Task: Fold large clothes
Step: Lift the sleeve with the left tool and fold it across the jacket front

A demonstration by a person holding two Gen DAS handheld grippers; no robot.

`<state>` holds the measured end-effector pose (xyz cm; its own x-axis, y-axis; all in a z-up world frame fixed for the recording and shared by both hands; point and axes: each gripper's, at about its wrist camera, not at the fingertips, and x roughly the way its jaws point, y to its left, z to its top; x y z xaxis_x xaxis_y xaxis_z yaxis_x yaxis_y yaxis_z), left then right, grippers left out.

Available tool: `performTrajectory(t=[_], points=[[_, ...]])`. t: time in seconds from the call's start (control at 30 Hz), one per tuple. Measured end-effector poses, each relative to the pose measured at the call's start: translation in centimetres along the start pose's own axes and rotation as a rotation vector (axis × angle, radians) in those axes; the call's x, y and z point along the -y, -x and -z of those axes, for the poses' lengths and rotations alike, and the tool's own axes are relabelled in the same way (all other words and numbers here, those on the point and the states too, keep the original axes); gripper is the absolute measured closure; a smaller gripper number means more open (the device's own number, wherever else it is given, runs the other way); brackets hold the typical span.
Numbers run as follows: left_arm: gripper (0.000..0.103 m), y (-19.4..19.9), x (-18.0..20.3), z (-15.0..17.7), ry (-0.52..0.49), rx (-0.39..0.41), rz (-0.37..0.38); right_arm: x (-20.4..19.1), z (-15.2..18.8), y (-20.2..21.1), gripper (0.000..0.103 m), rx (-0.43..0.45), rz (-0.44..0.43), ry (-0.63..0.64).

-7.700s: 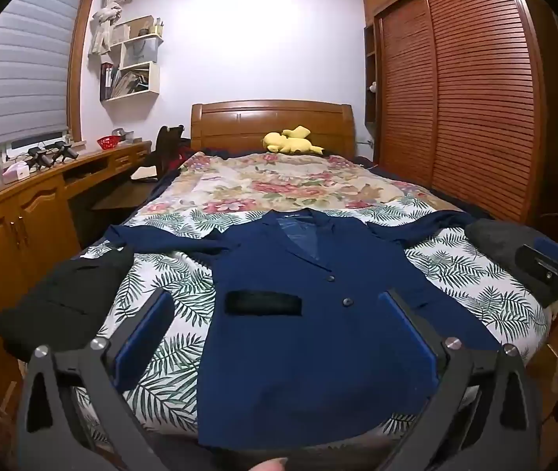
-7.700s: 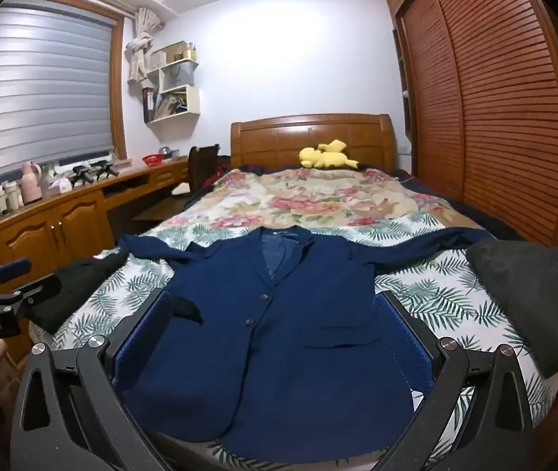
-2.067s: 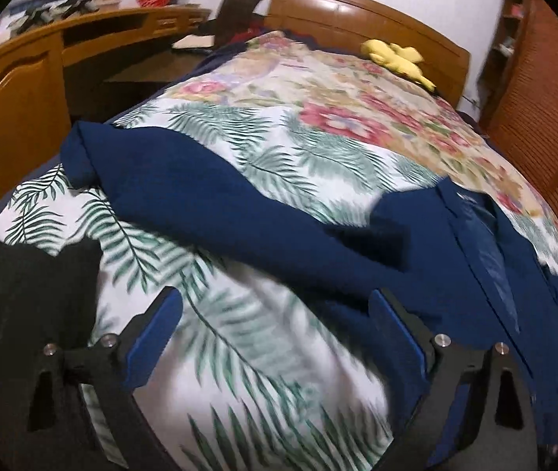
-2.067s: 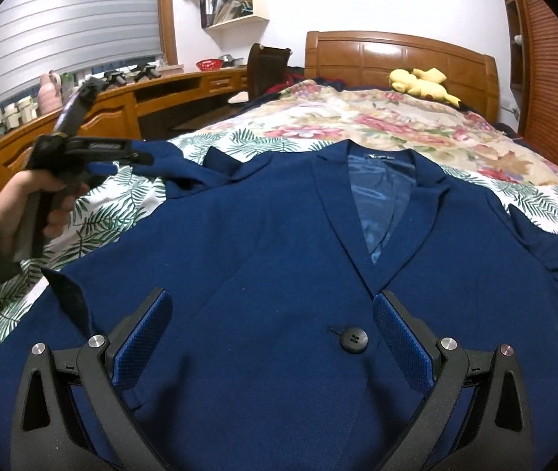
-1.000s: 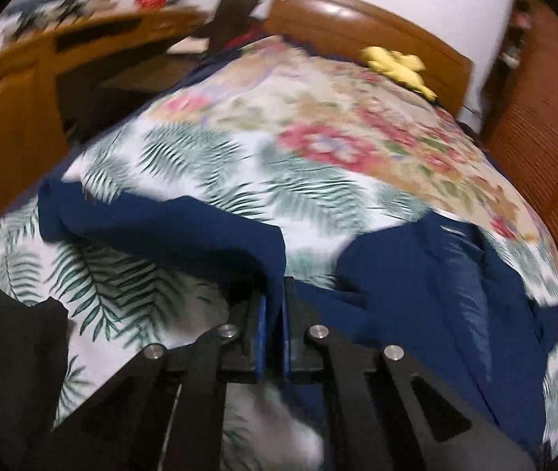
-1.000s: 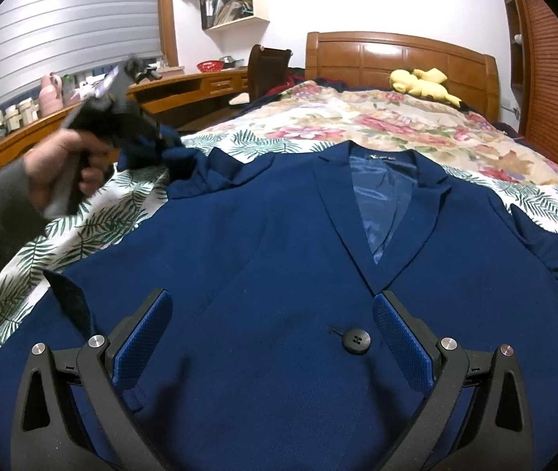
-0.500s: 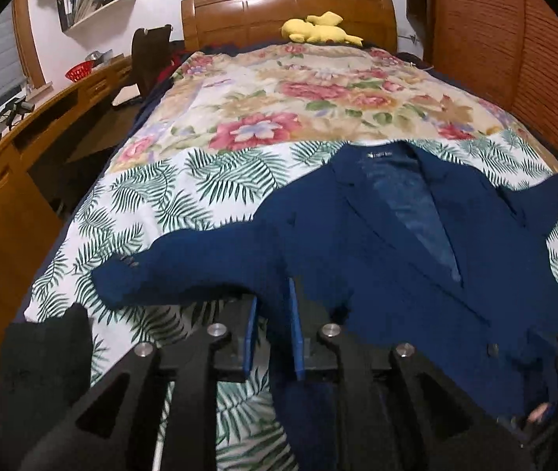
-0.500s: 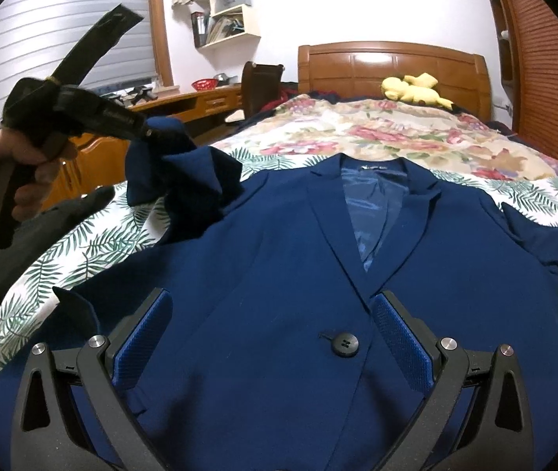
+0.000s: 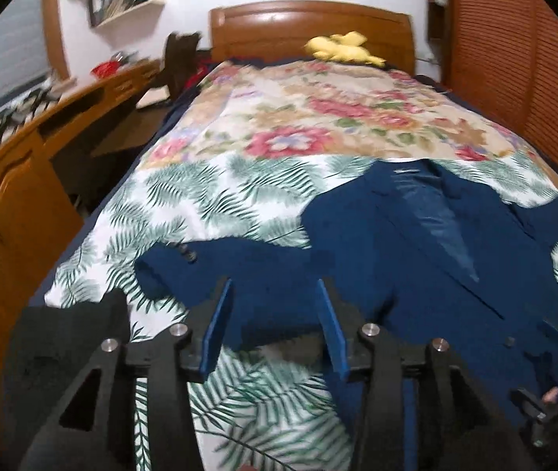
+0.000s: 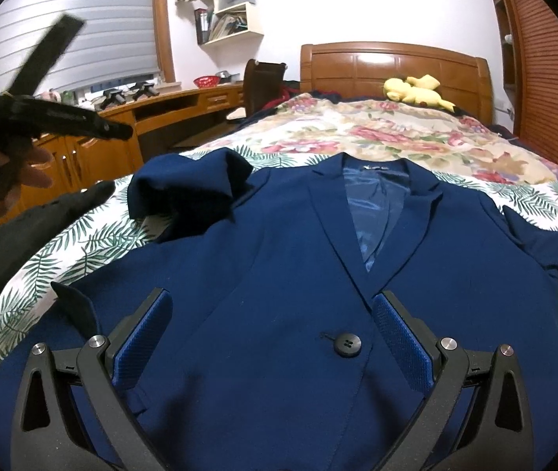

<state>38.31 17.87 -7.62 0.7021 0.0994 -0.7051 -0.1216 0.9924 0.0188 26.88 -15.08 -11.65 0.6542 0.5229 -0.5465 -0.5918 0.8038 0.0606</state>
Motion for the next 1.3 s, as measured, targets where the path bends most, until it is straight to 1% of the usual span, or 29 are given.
performTrajectory(t=[0.13, 0.27, 0.47, 0.63, 0.7, 0.8, 0.83, 0.87, 0.9, 0.97, 1.03, 1.1, 1.2, 1.3], points=[[0.059, -3.8, -3.1, 0.9, 0.075, -0.041, -0.037, -0.1, 0.0, 0.0, 0.0, 0.0, 0.0, 0.0], [0.059, -7.0, -5.7, 1.6, 0.15, -0.072, -0.039, -0.2, 0.0, -0.1, 0.0, -0.007, -0.001, 0.005], [0.059, -10.9, -7.8, 2.4, 0.218, -0.112, -0.052, -0.3, 0.0, -0.3, 0.0, -0.02, -0.002, 0.014], [0.059, -13.2, -9.1, 3.0, 0.299, -0.143, -0.059, -0.5, -0.1, -0.4, 0.0, -0.024, -0.003, 0.014], [0.059, -13.5, -9.5, 3.1, 0.314, -0.141, -0.05, -0.5, -0.1, -0.5, 0.0, -0.025, -0.004, 0.014], [0.059, -13.7, -9.3, 3.0, 0.3, -0.125, -0.055, -0.5, -0.1, -0.5, 0.0, -0.026, -0.004, 0.014], [0.068, -13.7, -9.1, 2.9, 0.282, -0.126, -0.052, -0.5, -0.1, -0.5, 0.0, -0.026, -0.004, 0.014], [0.089, -13.8, -9.0, 2.7, 0.27, -0.135, -0.046, -0.5, -0.1, -0.5, 0.0, -0.026, -0.005, 0.014], [0.095, -13.9, -8.8, 2.6, 0.257, -0.147, -0.052, -0.5, -0.1, -0.5, 0.0, -0.026, -0.004, 0.014], [0.103, -13.6, -8.5, 2.1, 0.245, -0.136, -0.057, -0.5, -0.1, -0.5, 0.0, -0.027, -0.004, 0.016], [0.103, -12.4, -7.6, 1.3, 0.205, -0.098, -0.074, -0.6, -0.1, -0.5, 0.0, -0.026, -0.004, 0.016], [0.103, -11.2, -7.0, 0.6, 0.186, -0.065, -0.081, -0.6, -0.1, -0.5, 0.0, -0.025, -0.004, 0.016], [0.103, -7.8, -5.0, -0.8, 0.144, 0.004, -0.057, -0.7, -0.1, -0.5, 0.0, -0.023, -0.004, 0.016], [0.103, -4.4, -2.6, -2.0, 0.096, 0.052, -0.026, -0.7, -0.1, -0.3, 0.0, -0.015, -0.005, 0.011]])
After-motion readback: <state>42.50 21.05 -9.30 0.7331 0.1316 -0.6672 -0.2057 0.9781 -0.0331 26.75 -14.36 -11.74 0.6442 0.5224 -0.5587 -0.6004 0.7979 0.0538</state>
